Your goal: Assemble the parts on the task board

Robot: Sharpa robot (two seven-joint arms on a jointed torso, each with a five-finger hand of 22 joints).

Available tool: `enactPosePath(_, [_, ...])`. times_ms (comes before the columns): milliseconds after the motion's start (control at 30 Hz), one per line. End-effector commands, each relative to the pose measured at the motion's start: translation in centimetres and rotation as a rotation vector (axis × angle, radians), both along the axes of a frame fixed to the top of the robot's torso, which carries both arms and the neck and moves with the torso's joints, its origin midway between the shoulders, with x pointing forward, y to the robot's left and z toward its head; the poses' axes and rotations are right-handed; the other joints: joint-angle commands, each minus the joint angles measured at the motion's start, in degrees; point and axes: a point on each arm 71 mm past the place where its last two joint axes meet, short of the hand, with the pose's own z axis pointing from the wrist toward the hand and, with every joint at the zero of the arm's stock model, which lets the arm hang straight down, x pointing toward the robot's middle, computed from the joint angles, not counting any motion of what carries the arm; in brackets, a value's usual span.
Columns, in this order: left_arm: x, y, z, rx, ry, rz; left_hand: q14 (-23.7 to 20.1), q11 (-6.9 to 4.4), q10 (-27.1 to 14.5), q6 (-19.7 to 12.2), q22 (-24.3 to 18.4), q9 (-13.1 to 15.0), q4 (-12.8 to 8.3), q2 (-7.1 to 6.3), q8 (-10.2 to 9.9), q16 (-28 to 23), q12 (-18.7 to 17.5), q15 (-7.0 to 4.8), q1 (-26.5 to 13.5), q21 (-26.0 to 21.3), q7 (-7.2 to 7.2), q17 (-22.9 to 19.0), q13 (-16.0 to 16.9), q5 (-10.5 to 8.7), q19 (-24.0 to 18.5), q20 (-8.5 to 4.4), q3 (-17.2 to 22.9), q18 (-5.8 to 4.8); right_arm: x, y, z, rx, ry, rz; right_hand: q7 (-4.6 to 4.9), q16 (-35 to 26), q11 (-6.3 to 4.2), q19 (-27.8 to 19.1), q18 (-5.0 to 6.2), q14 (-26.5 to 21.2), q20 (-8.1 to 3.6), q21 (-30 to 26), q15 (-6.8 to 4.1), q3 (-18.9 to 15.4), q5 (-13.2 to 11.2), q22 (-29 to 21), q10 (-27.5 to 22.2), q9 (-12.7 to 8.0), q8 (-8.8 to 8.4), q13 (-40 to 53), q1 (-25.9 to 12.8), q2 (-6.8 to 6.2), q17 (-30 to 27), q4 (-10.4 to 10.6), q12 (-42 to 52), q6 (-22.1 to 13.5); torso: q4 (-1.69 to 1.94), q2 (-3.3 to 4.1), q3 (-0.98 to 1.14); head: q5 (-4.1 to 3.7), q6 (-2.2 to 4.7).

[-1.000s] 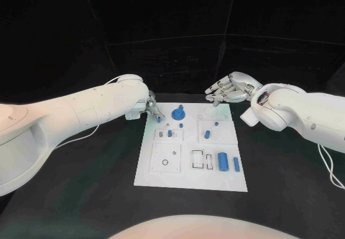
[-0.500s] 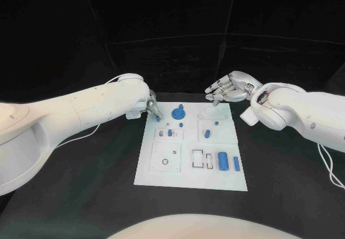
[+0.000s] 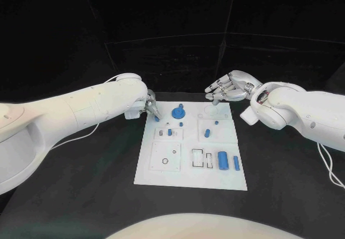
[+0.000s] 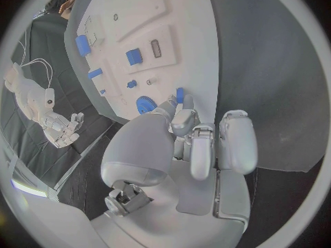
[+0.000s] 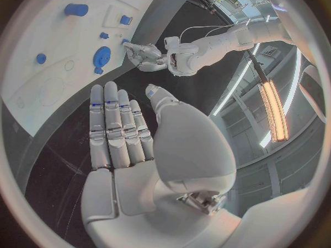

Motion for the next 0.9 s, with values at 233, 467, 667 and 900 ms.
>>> enactPosePath(233, [-0.8,0.7,0.6,-0.083,-0.062,0.027,6.05,0.10,0.22,0.43,0.19,0.27,-4.25,-0.47,0.66,0.18,-0.18,0.38,-0.06,-0.28,-0.28,15.09,0.04,0.27,0.27,0.32,5.44,0.43,0.0,-0.1,0.1,0.002,-0.006,0.008,0.13,-0.19,-0.03,-0.21,0.50,-0.26,0.33,-0.27,-0.07,-0.08,0.27,-0.10,-0.36,0.06,-0.17,-0.10,0.04,0.28,-0.06,-0.12,0.05,-0.17,0.14,-0.09,0.03,0.23,-0.05])
enactPosePath(467, [-2.2,1.2,1.1,-0.145,-0.103,0.045,6.05,-0.01,0.60,0.54,0.37,0.47,-5.36,-1.31,1.18,0.18,-0.11,0.29,-1.32,-0.22,-0.38,15.09,-0.06,0.27,0.37,0.25,7.85,0.41,0.1,-0.3,0.1,0.002,-0.006,0.005,0.13,-0.19,-0.03,-0.21,0.50,-0.26,0.33,-0.27,-0.07,-0.08,0.27,-0.10,-0.36,0.06,-0.17,-0.10,0.04,0.28,-0.06,-0.12,0.05,-0.17,0.12,-0.06,0.01,0.43,0.04])
enactPosePath(667, [-3.8,1.3,1.1,-0.190,-0.134,0.043,6.05,-0.08,0.75,0.60,0.42,0.60,-5.90,-1.93,1.51,0.18,-0.19,0.23,-2.19,-0.24,-0.45,15.09,-0.25,0.26,0.42,0.20,9.32,0.41,0.1,-0.4,0.1,0.001,-0.006,0.003,0.13,-0.19,-0.03,-0.21,0.50,-0.26,0.33,-0.27,-0.07,-0.08,0.27,-0.10,-0.36,0.06,-0.17,-0.10,0.04,0.28,-0.06,-0.12,0.05,-0.17,0.06,-0.06,0.00,0.85,0.03])
enactPosePath(900, [-5.4,1.5,0.5,-0.226,-0.163,0.050,6.05,-0.14,0.92,0.60,0.64,0.72,-6.37,-2.45,1.82,0.18,-0.20,0.17,-3.03,-0.13,-0.51,15.09,-0.38,0.26,0.52,0.14,10.91,0.37,0.1,-0.4,0.1,0.001,-0.007,0.002,0.13,-0.19,-0.03,-0.21,0.50,-0.26,0.33,-0.27,-0.07,-0.08,0.27,-0.10,-0.36,0.06,-0.17,-0.10,0.04,0.28,-0.06,-0.12,0.05,-0.17,0.10,-0.04,-0.04,0.96,-0.07])
